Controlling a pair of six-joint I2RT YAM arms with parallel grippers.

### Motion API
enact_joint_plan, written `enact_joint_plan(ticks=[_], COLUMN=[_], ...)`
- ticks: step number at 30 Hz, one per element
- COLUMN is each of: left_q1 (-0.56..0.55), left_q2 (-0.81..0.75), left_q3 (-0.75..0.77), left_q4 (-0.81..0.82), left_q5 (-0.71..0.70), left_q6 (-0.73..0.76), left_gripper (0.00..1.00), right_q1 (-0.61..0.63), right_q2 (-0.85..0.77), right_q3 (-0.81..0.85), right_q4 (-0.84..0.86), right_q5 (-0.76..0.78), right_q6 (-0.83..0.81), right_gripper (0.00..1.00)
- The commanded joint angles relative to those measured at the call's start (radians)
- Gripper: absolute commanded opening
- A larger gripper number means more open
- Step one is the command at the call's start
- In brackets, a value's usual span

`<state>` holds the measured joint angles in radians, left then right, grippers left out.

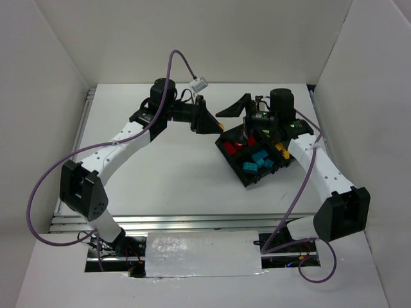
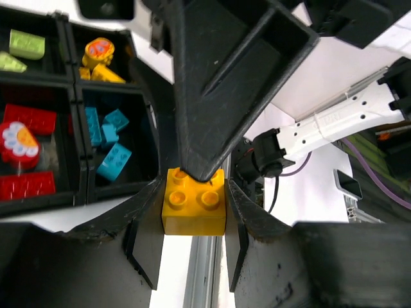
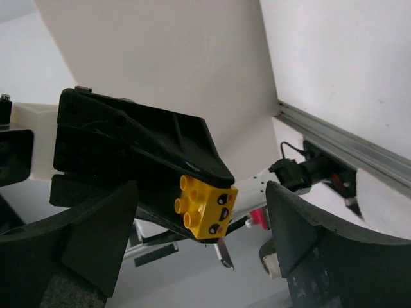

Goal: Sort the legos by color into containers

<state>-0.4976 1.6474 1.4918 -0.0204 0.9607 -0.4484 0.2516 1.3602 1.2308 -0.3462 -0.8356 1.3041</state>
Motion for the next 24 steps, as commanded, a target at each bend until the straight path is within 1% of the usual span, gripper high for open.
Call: enact_joint_plan(ticks=[1, 2, 4, 5, 7, 8, 10, 12, 13, 14, 15, 16, 17, 19, 20, 21, 22, 23, 24], left_q1=[-0.012, -0.013, -0.019, -0.022, -0.027, -0.029, -0.027, -0.029, -0.027, -0.027, -0.027, -0.027, -0.027, -0.027, -0.027, -0.027, -0.027, -0.029, -0.029], left_q2=[0.014, 0.017, 0.026, 0.029, 0.038, 0.038, 0.037, 0.034, 0.032, 0.029, 0.029, 0.029, 0.029, 0.029, 0.028, 0.026, 0.022, 0.02, 0.019], left_q3=[0.047, 0.051, 0.059, 0.07, 0.073, 0.07, 0.053, 0.045, 0.041, 0.039, 0.038, 0.038, 0.039, 0.039, 0.039, 0.039, 0.039, 0.039, 0.042], left_q4=[0.1, 0.115, 0.148, 0.148, 0.152, 0.154, 0.165, 0.154, 0.148, 0.137, 0.125, 0.102, 0.087, 0.053, 0.045, 0.036, 0.024, 0.023, -0.005], left_q5=[0.042, 0.046, 0.055, 0.056, 0.064, 0.064, 0.056, 0.036, 0.029, 0.017, 0.007, -0.016, -0.028, -0.059, -0.071, -0.103, -0.12, -0.135, -0.154], left_q6=[0.013, 0.002, -0.019, -0.021, -0.024, -0.026, -0.032, -0.023, -0.018, -0.003, 0.005, 0.016, 0.033, 0.045, 0.048, 0.048, 0.048, 0.05, 0.05], left_gripper=[0.0, 0.0, 0.0, 0.0, 0.0, 0.0, 0.0, 0.0, 0.0, 0.0, 0.02, 0.04, 0.18, 0.33, 0.6, 0.7, 0.77, 0.91, 0.99], right_q1=[0.015, 0.017, 0.018, 0.018, 0.018, 0.018, 0.018, 0.02, 0.018, 0.02, 0.02, 0.021, 0.018, 0.018, 0.018, 0.02, 0.02, 0.02, 0.018], right_q2=[-0.029, -0.029, -0.036, -0.041, -0.052, -0.055, -0.064, -0.069, -0.07, -0.072, -0.073, -0.073, -0.073, -0.075, -0.072, -0.07, -0.07, -0.069, -0.067], right_q3=[0.01, 0.013, -0.007, -0.022, -0.053, -0.059, -0.062, -0.051, -0.051, -0.053, -0.056, -0.057, -0.057, -0.057, -0.054, -0.053, -0.045, -0.045, -0.042], right_q4=[0.116, 0.108, 0.116, 0.134, 0.186, 0.2, 0.204, 0.185, 0.181, 0.181, 0.185, 0.182, 0.181, 0.179, 0.171, 0.17, 0.161, 0.153, 0.148], right_q5=[-0.08, -0.073, -0.069, -0.071, -0.076, -0.077, -0.076, -0.076, -0.077, -0.08, -0.082, -0.085, -0.085, -0.082, -0.08, -0.077, -0.074, -0.073, -0.069], right_q6=[0.109, 0.101, 0.113, 0.138, 0.164, 0.176, 0.179, 0.169, 0.169, 0.17, 0.173, 0.175, 0.173, 0.167, 0.164, 0.158, 0.153, 0.149, 0.139], right_gripper=[0.86, 0.83, 0.8, 0.69, 0.55, 0.41, 0.29, 0.26, 0.1, 0.07, 0.01, 0.0, 0.0, 0.0, 0.0, 0.0, 0.0, 0.0, 0.0])
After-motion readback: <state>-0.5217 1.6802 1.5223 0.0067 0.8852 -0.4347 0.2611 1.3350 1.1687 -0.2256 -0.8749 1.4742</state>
